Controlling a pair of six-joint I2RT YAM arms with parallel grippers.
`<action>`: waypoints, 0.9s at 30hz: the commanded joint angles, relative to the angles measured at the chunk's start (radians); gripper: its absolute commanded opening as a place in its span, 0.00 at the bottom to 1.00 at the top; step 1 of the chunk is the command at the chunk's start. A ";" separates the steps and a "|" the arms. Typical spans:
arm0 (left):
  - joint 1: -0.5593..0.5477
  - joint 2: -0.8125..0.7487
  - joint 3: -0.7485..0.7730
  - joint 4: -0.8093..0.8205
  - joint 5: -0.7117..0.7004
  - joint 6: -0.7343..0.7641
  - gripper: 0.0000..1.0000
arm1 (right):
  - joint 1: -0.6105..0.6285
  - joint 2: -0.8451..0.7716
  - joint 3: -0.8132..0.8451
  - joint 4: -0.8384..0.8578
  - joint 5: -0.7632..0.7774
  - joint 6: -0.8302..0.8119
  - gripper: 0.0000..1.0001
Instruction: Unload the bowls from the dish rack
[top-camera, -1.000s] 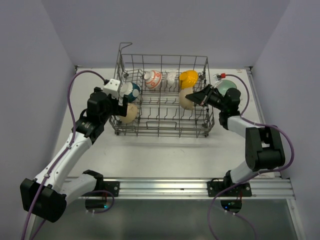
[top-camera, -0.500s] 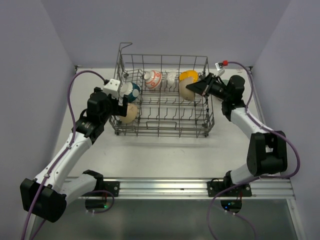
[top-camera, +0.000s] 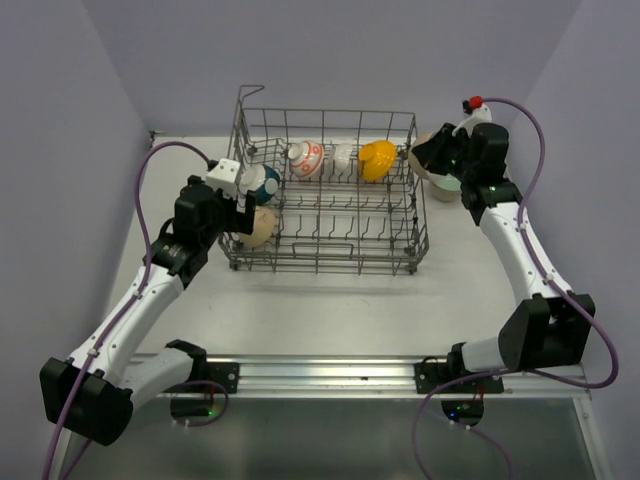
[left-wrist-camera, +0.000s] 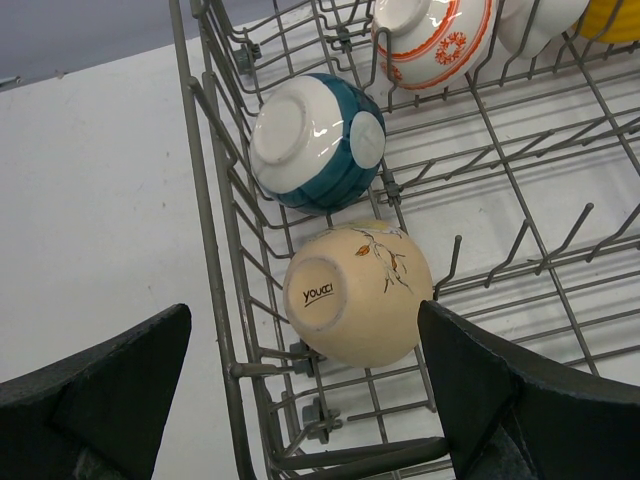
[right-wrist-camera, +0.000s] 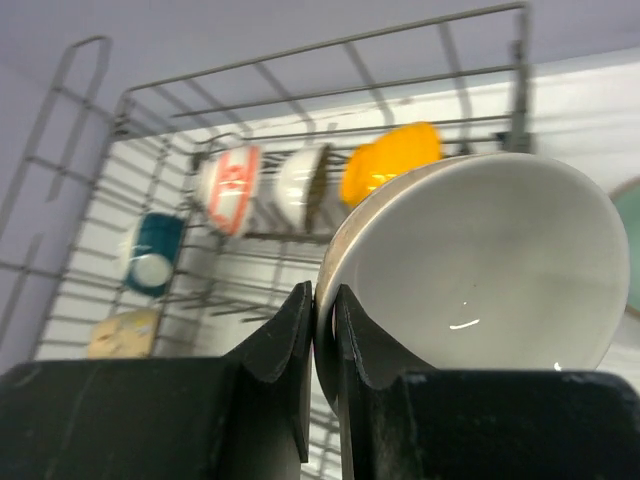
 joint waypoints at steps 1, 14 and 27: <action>-0.004 -0.014 0.029 0.002 0.000 -0.014 1.00 | -0.007 -0.030 0.070 -0.067 0.310 -0.124 0.00; -0.004 -0.003 0.044 -0.022 -0.006 -0.020 1.00 | -0.010 0.173 0.176 -0.099 0.587 -0.241 0.00; -0.004 0.014 0.049 -0.031 0.007 -0.026 1.00 | -0.010 0.438 0.364 -0.087 0.625 -0.293 0.00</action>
